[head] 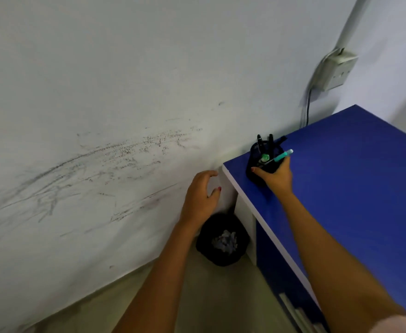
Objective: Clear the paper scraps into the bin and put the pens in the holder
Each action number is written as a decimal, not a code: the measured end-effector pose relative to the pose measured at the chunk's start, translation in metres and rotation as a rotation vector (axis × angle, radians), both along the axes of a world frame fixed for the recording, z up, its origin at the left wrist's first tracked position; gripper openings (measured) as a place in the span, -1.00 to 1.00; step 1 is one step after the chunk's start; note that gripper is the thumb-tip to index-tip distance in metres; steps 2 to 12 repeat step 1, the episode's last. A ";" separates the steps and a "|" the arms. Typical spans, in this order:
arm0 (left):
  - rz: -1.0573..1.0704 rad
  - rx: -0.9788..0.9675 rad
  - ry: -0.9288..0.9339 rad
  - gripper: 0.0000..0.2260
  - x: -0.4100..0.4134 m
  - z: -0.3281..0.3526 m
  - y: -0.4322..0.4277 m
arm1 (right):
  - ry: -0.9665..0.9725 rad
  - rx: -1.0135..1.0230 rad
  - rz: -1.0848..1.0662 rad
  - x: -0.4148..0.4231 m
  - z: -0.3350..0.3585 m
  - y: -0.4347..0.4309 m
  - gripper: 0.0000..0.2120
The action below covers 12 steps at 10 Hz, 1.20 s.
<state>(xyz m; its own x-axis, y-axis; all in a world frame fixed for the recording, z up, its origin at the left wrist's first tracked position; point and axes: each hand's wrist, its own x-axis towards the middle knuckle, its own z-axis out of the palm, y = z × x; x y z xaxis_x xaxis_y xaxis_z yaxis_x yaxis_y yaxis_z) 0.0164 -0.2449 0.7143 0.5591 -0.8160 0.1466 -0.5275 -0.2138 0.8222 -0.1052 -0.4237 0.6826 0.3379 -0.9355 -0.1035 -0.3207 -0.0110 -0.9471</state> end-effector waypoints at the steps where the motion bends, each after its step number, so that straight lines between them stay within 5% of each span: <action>1: -0.012 0.011 0.023 -0.69 -0.016 0.012 -0.003 | 0.059 0.133 -0.071 -0.010 0.000 -0.001 -0.09; 12: -0.012 0.011 0.023 -0.69 -0.016 0.012 -0.003 | 0.059 0.133 -0.071 -0.010 0.000 -0.001 -0.09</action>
